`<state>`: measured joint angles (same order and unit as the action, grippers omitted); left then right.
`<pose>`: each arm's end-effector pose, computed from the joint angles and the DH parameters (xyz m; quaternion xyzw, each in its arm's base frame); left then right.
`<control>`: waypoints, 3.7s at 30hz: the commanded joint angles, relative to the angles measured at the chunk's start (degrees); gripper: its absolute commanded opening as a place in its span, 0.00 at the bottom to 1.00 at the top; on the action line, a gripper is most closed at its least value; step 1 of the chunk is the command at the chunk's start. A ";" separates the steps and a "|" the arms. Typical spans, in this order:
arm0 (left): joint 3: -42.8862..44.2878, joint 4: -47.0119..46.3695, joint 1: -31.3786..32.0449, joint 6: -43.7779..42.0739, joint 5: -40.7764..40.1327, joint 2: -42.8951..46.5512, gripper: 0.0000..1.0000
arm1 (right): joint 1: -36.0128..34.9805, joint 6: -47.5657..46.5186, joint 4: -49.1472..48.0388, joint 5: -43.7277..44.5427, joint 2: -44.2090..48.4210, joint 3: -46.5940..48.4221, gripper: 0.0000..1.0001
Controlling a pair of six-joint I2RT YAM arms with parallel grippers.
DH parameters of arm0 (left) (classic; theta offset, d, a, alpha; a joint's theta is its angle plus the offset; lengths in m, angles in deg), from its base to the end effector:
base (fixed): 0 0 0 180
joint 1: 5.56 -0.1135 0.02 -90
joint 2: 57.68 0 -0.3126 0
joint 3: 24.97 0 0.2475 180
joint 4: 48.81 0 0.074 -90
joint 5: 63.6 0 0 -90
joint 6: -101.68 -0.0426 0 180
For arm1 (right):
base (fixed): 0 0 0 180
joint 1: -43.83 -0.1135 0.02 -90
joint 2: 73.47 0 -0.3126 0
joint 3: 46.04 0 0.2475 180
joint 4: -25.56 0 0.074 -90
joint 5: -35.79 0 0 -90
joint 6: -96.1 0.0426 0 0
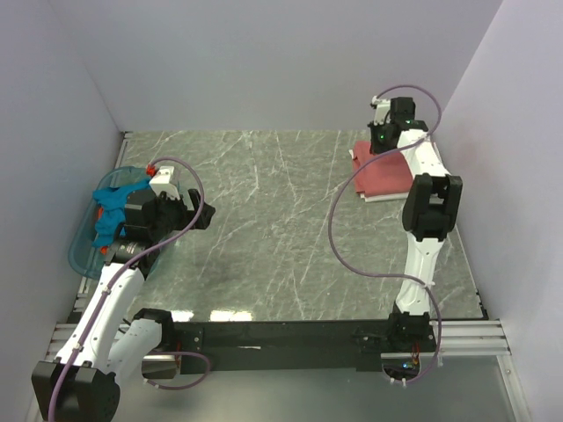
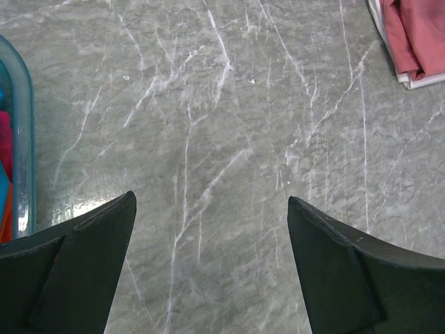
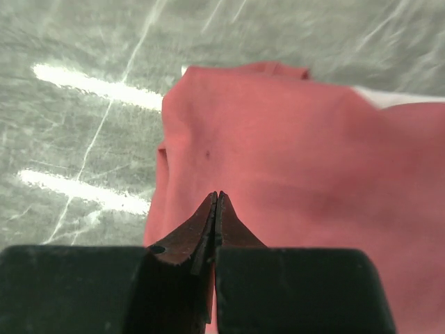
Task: Fold and stack the t-shirts
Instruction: Neatly place the folded tshirt to the corner
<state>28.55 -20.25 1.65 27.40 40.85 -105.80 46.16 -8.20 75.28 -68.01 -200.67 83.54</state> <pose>0.1611 -0.0311 0.3242 0.0076 0.8309 -0.2115 0.5146 0.5344 -0.0116 0.2879 -0.1399 0.9152 0.0585 0.3735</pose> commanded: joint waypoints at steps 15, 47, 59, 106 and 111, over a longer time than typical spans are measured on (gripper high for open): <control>0.24 -1.43 0.01 -1.22 -0.22 -1.28 0.95 | -8.31 0.60 5.63 14.93 -15.80 20.07 0.00; 0.24 -1.43 0.01 -1.22 0.40 -0.66 0.95 | -10.76 -0.28 -2.64 23.55 -7.27 14.53 0.50; 0.33 -1.52 0.01 -1.22 0.75 -1.36 0.95 | -11.99 -3.80 -6.67 31.29 -11.32 12.34 0.50; 0.24 -1.52 0.01 -1.31 0.92 -1.72 0.95 | -10.32 0.16 -13.44 27.60 -5.96 6.80 0.05; 0.24 -1.43 0.01 -1.31 0.83 -1.89 0.95 | -12.08 -0.81 -13.80 29.88 -8.85 9.52 0.06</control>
<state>28.55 -20.27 1.65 27.21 40.70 -107.46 35.62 -8.77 64.22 -40.02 -207.73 89.81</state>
